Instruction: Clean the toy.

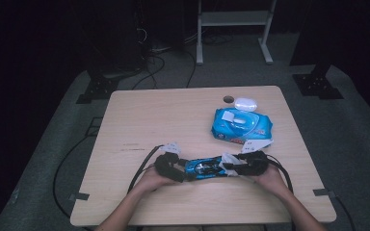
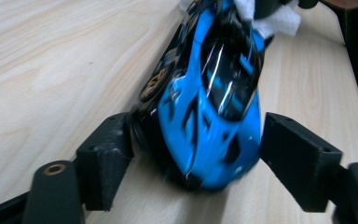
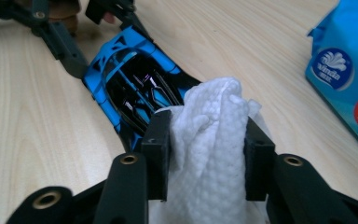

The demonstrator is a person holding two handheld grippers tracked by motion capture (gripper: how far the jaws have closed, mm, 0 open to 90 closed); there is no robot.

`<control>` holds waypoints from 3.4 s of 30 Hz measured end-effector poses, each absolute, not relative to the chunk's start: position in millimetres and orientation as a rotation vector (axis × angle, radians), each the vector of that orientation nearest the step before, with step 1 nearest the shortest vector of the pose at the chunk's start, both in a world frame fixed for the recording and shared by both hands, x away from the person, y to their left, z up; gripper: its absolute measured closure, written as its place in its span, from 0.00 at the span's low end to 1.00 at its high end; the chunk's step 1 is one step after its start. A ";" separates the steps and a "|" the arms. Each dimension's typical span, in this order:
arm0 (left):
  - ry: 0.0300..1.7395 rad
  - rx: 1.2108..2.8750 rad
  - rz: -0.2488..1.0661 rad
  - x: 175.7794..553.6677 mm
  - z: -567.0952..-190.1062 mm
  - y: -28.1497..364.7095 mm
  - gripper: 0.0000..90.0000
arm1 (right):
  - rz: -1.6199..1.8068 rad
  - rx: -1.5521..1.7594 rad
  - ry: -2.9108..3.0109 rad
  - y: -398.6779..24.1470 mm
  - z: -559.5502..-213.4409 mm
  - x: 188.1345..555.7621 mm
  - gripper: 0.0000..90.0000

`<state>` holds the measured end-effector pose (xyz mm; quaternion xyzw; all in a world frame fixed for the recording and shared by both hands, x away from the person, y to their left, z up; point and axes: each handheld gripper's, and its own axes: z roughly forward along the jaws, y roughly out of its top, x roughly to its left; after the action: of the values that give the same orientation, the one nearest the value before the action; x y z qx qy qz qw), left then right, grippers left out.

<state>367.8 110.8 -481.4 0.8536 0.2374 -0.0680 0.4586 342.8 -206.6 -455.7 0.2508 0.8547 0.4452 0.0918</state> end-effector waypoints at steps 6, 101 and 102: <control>0.567 2.074 -0.168 367.5 -478.7 115.6 0.45 | 1.280 0.651 2.507 -197.7 -453.5 327.8 0.71; 0.332 2.123 0.230 340.0 -473.0 101.6 0.77 | 1.374 0.672 2.477 -133.6 -425.0 337.6 0.94; 0.332 2.123 0.230 340.0 -473.0 101.6 0.77 | 1.374 0.672 2.477 -133.6 -425.0 337.6 0.94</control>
<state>340.0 101.6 -473.0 0.8666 0.1356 0.0939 0.4709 337.6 -133.6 -425.0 0.2294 0.8452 0.4687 0.1150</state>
